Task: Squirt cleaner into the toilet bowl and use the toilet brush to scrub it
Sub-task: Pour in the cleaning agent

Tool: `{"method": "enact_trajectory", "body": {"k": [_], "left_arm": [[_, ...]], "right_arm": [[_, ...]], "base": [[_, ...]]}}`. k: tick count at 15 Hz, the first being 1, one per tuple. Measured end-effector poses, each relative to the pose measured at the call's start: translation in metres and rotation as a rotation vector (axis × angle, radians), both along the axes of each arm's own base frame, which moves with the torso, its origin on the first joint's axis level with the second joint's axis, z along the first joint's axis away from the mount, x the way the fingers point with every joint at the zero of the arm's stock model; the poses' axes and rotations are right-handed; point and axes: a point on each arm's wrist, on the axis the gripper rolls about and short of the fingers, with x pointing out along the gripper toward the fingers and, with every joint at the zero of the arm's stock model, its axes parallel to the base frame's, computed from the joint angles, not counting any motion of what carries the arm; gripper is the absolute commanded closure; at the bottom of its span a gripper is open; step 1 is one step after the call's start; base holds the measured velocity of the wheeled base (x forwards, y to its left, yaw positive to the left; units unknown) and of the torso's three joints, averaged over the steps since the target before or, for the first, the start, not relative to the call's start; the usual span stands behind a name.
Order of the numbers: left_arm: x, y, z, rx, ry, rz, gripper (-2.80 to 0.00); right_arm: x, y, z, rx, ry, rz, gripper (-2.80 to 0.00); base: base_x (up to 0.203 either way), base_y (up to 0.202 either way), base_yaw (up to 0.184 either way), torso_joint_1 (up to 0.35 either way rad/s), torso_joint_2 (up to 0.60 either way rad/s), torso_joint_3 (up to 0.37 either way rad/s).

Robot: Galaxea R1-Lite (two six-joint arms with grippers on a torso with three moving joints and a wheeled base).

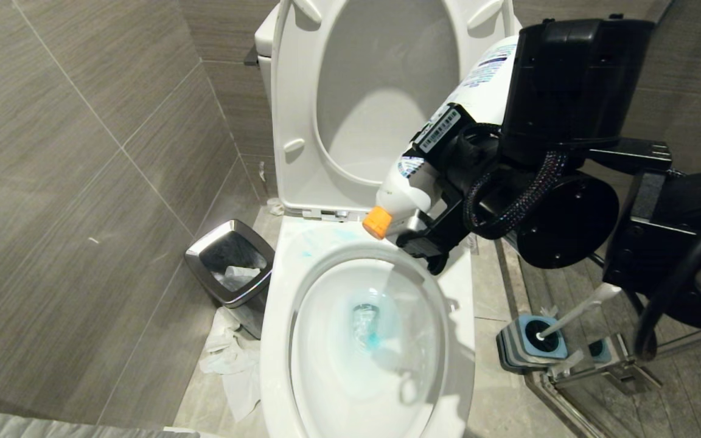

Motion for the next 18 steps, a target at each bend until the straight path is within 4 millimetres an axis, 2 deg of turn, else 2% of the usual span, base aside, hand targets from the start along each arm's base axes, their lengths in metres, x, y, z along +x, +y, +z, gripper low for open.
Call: {"method": "enact_trajectory", "body": {"k": [10, 18], "left_arm": [[0.000, 0.000, 0.000, 0.000, 0.000, 0.000, 0.00], [0.000, 0.000, 0.000, 0.000, 0.000, 0.000, 0.00]], "right_arm": [[0.009, -0.006, -0.001, 0.000, 0.000, -0.034, 0.00], [0.003, -0.015, 0.002, 0.055, 0.001, -0.032, 0.00]], "base": [[0.000, 0.000, 0.000, 0.000, 0.00, 0.000], [0.000, 0.000, 0.000, 0.000, 0.00, 0.000]]}}
